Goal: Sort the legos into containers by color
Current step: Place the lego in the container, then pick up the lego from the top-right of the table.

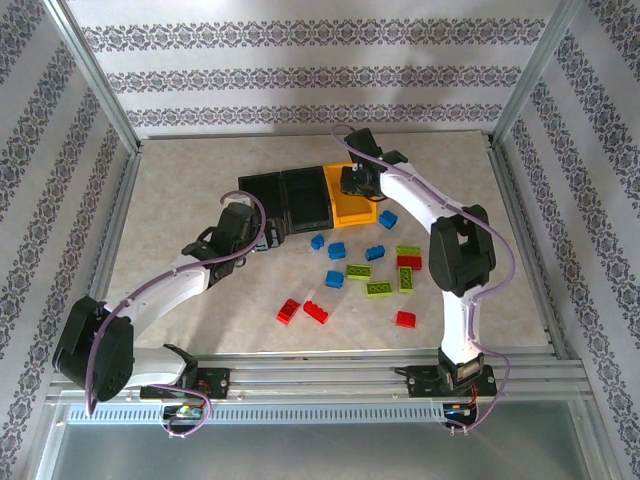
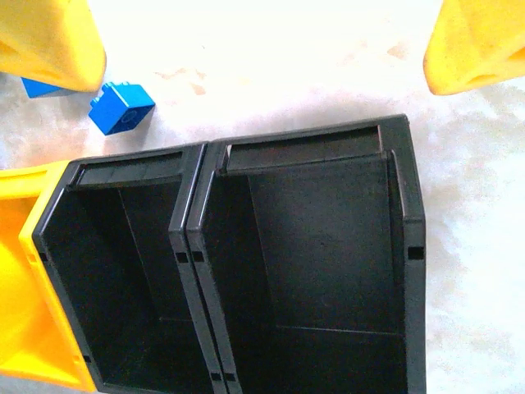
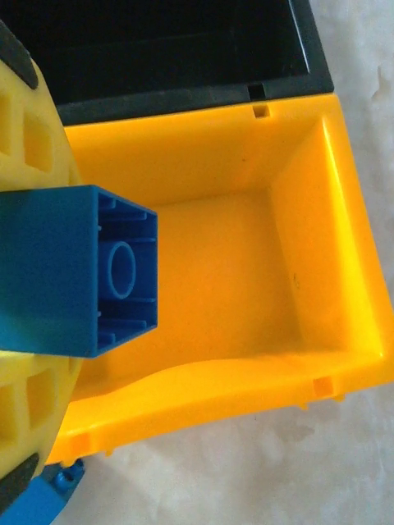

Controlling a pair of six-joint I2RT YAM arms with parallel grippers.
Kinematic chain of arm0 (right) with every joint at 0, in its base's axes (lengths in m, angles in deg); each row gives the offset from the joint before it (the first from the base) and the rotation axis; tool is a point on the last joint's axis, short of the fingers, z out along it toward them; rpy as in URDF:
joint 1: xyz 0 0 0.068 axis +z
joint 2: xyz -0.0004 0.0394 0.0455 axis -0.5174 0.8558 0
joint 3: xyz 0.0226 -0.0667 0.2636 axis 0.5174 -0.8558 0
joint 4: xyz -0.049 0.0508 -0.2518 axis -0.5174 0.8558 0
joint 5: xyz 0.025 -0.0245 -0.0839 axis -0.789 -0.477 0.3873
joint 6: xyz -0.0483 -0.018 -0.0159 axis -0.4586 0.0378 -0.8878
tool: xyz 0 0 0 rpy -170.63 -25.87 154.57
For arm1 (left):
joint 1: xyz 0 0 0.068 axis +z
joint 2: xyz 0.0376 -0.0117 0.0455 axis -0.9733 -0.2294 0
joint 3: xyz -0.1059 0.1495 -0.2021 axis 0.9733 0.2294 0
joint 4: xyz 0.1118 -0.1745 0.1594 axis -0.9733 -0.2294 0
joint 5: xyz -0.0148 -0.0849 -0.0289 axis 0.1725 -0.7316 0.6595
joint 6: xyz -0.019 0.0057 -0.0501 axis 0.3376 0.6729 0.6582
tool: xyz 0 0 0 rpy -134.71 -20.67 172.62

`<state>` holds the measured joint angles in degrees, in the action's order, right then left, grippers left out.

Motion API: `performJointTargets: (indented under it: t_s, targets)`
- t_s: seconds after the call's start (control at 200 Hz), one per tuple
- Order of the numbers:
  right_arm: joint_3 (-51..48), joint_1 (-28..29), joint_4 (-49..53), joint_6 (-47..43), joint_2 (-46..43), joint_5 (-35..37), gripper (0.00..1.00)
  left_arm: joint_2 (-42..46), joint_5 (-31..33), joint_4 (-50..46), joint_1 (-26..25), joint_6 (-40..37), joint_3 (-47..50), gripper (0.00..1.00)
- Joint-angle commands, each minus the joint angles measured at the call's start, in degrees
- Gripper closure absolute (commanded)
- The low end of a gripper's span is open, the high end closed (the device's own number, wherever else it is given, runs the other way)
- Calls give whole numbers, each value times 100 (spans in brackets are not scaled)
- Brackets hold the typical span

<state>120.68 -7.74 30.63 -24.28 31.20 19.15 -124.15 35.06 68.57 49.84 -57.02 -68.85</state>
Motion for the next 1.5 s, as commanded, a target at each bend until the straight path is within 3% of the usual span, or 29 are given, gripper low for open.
performJointTargets:
  t_s: [0.0,0.425,0.71,0.899,1.284,1.494]
  targets:
    - [333,49,368,-105,281,165,67,184,-46,31,9,161,138,0]
    - [234,58,375,-97,489,274,51,141,-98,16,3,125,194,0]
    - [188,73,347,-105,267,234,49,133,-184,-33,6,102,189,0]
    - [-19,92,276,-86,-114,237,48,116,-574,7,6,-122,194,0]
    - [-1480,34,100,-5,-1628,815,45,-11,-977,-217,4,-197,196,0]
    - [-2597,-500,82,166,-2276,721,44,1,-953,-250,7,-163,272,0]
